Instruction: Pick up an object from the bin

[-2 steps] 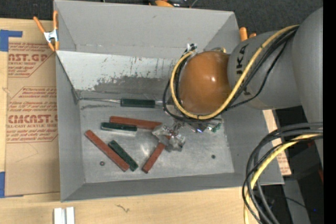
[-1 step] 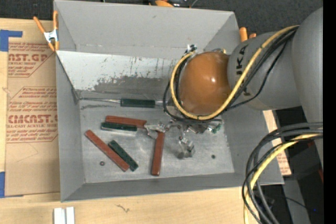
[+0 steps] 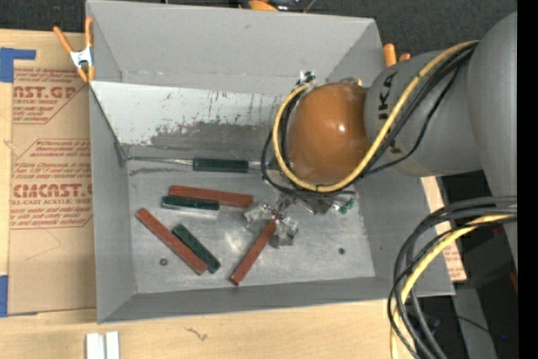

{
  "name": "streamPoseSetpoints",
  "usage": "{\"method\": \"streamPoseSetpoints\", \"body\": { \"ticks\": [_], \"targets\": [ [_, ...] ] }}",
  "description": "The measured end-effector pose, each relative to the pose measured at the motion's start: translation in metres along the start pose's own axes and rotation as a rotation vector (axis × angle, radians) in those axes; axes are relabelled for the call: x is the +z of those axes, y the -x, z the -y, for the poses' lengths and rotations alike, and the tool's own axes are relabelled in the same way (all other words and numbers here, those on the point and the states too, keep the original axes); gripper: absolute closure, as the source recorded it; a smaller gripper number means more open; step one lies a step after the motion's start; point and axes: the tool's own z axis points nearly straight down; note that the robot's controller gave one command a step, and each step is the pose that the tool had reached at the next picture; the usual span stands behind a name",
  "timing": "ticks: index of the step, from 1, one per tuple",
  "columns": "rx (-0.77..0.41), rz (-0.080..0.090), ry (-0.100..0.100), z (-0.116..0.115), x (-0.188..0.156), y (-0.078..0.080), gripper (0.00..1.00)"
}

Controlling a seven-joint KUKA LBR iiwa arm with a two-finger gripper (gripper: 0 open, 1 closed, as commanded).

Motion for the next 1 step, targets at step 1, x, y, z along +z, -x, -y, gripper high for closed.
{"method": "streamPoseSetpoints", "body": {
  "ticks": [1],
  "targets": [
    [-0.307, 0.003, -0.007, 0.0379, -0.134, -0.0209, 1.0]
  ]
}}
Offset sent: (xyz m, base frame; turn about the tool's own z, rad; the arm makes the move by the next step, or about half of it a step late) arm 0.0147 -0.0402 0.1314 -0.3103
